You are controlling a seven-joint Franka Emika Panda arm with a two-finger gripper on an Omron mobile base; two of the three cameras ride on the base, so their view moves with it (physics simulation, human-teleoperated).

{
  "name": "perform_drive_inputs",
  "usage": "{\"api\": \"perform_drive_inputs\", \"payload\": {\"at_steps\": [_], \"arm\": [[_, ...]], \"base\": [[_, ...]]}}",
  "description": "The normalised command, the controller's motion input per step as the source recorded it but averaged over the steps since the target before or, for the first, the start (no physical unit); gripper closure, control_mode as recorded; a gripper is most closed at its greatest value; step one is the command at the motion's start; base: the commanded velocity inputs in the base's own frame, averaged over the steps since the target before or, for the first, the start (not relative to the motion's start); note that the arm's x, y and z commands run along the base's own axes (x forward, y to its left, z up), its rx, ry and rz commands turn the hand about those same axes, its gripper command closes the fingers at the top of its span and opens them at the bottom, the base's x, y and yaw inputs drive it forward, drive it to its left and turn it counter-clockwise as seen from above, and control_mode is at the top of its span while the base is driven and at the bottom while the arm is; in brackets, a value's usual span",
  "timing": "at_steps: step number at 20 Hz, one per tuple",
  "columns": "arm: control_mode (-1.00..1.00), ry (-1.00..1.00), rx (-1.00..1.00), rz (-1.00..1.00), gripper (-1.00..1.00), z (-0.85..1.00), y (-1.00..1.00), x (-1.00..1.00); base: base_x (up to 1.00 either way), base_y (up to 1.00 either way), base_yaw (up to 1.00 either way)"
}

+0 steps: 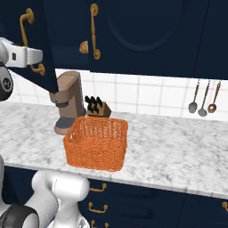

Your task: Open the cabinet, pick up the bread from the cabinet and place it in the basket. Then move the basket to the dining counter.

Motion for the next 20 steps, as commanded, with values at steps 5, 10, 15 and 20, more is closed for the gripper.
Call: {"api": "perform_drive_inputs", "payload": {"at_steps": [5, 10, 15, 20], "arm": [[-1.00, -0.01, 0.12, 0.06, 1.00, 0.00, 1.00, -0.96], [-1.00, -0.09, 0.32, 0.03, 1.00, 0.12, 0.47, -1.00], [-1.00, -0.03, 0.28, -0.09, 1.00, 0.22, -0.44, -1.00], [-1.00, -0.09, 0.27, -0.09, 1.00, 0.36, -0.67, -1.00]], "base": [[0.00, 0.00, 0.00], [0.00, 0.00, 0.00], [0.00, 0.00, 0.00], [0.00, 0.00, 0.00]]}}
